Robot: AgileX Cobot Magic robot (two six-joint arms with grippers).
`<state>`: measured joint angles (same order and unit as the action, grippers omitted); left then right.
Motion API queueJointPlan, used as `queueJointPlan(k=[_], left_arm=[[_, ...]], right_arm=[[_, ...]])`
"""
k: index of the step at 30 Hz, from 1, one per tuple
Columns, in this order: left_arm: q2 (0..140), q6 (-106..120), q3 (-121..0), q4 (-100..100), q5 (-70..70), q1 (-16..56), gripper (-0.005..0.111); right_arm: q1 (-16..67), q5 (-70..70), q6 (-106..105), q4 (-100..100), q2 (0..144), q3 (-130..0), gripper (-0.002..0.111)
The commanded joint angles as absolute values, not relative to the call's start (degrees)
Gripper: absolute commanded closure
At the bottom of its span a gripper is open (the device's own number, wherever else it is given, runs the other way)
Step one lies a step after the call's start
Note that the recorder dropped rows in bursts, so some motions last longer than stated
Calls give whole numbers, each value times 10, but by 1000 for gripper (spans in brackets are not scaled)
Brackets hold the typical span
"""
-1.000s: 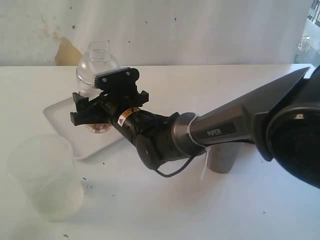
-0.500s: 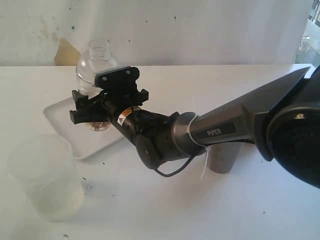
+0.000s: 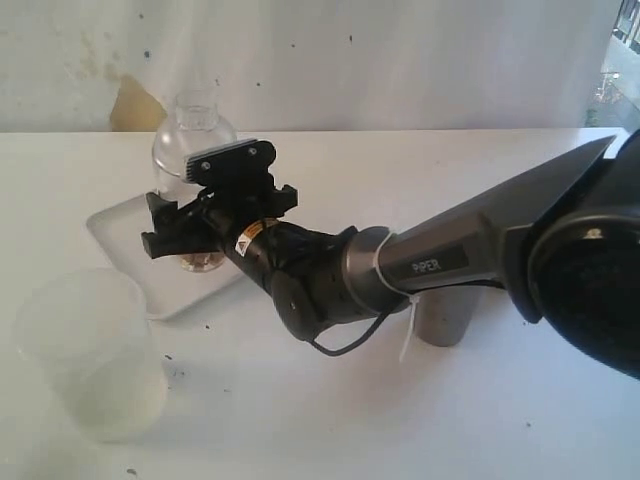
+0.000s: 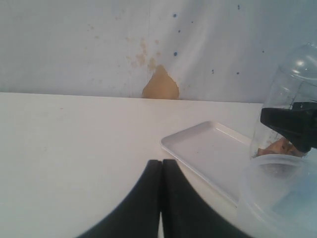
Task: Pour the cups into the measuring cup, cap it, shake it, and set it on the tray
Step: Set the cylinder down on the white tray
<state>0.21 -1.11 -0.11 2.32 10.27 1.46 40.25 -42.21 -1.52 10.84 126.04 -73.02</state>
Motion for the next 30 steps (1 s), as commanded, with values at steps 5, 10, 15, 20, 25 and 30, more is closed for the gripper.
queueJointPlan(k=[5,10,15,20,25,30], left_arm=[[0,-13,0,26,99,14,106],[0,-13,0,26,99,14,106],[0,-13,0,26,99,14,106],[0,-13,0,26,99,14,106],[0,-13,0,26,99,14,106],[0,-13,0,26,99,14,106]], right_arm=[[400,-474,-104,106,1287,-735,108],[400,-477,-104,105,1289,-735,108],[400,-488,-104,102,1289,-735,84],[400,-521,-103,101,1289,-735,35],[400,-508,-101,103,1285,-735,12],[400,-503,-101,103,1285,-735,12]])
